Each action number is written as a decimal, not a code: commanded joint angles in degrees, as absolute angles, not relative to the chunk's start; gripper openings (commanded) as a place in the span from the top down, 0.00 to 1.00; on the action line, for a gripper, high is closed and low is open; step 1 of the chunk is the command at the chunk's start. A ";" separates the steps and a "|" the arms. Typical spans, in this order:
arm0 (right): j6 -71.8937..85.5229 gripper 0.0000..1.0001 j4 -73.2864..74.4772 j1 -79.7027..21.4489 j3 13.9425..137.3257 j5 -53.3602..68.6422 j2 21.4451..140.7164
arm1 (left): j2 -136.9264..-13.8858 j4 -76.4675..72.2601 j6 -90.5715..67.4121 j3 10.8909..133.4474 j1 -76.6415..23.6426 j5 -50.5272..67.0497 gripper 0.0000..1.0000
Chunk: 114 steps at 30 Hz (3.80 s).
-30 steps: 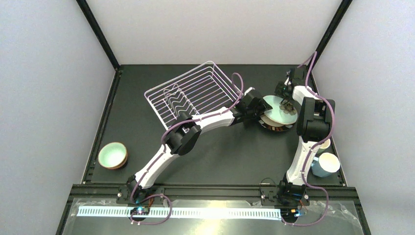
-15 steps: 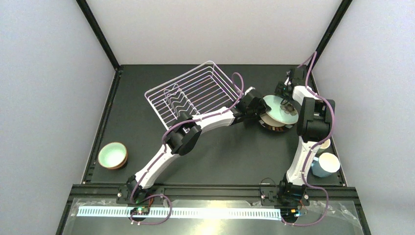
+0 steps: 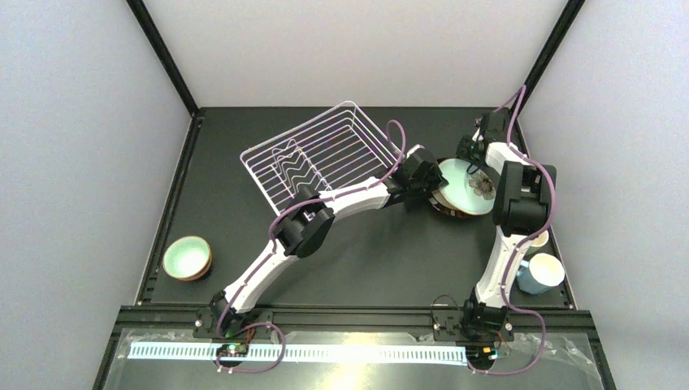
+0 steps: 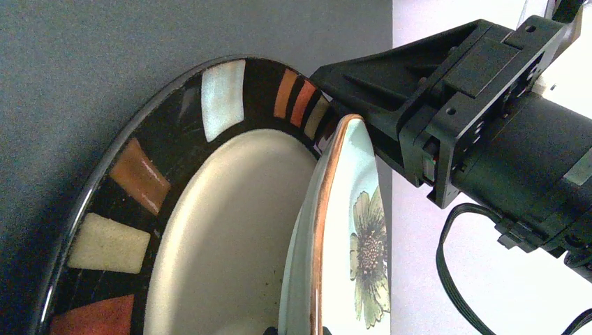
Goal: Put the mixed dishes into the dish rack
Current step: Grab the plate from the plate, then insert the plate into the dish rack.
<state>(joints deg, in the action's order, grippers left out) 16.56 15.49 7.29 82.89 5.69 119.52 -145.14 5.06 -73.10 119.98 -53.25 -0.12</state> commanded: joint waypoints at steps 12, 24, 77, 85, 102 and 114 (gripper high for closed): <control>19.18 0.32 31.84 5.62 84.57 5.99 120.19 | -148.01 10.13 -76.26 119.27 -52.74 4.44 0.99; 19.95 0.32 34.25 5.62 88.32 5.64 117.77 | -142.79 13.85 -72.55 118.21 -52.69 2.13 0.99; 20.49 0.32 33.84 5.62 92.89 9.30 110.22 | -108.22 25.23 -40.62 112.70 -52.82 -17.92 0.99; 20.48 0.32 33.44 5.62 95.62 10.62 110.06 | -97.90 26.12 -23.18 106.29 -51.77 -27.43 0.99; 22.36 0.34 24.80 5.58 93.43 15.14 110.59 | -91.72 18.72 -1.90 97.02 -40.32 -33.24 0.99; 22.13 0.35 18.13 4.93 92.26 15.78 112.84 | -91.94 10.65 10.68 91.76 -32.46 -24.50 0.99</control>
<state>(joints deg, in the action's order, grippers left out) 22.24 22.06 5.56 93.69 15.20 111.33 -94.61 20.34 4.91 91.98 -34.79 -29.34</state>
